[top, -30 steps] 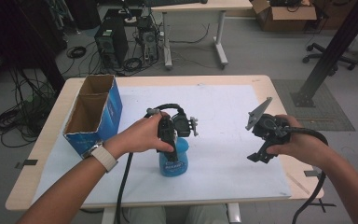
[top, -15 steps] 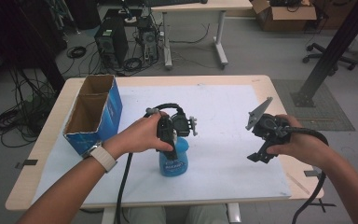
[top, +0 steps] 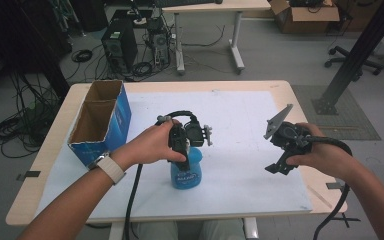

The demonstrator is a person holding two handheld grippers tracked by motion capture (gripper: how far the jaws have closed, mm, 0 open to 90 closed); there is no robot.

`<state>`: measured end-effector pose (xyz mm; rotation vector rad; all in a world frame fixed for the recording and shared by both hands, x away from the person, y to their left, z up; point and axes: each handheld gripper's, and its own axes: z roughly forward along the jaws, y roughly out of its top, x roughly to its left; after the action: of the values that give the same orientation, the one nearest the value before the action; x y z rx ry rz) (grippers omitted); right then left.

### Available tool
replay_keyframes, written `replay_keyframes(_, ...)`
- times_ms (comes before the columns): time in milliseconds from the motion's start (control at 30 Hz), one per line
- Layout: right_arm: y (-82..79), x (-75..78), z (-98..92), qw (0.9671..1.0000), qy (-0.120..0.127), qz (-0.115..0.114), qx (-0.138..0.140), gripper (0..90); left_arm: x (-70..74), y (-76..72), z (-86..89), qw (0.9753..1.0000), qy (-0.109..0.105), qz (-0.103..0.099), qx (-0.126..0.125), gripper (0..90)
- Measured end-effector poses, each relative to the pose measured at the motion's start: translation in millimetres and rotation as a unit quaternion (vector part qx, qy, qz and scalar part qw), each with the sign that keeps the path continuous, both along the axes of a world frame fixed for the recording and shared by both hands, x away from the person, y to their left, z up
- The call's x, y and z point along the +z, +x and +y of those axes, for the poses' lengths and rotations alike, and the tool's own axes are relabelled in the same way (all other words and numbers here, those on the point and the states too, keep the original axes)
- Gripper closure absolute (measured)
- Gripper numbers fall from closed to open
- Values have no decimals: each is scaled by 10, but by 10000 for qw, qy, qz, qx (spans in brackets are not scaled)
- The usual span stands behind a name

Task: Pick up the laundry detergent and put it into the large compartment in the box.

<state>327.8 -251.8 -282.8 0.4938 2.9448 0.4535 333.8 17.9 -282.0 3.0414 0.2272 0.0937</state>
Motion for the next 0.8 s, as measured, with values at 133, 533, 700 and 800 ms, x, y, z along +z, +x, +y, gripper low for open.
replay_keyframes(133,4,-12,-7,10000,-6,4,1,93,43,-14,-12,10000,48,-6,23,372)
replay_keyframes(533,-23,-8,-34,10000,9,-14,-11,93,512,-20,54,9990,-34,-91,439,373)
replay_keyframes(700,-40,-9,-40,10000,0,-10,-4,94,773,7,117,9960,-47,-49,891,373)
replay_keyframes(800,-42,-14,-33,10000,16,-15,15,94,899,41,159,9921,-129,6,1247,373)
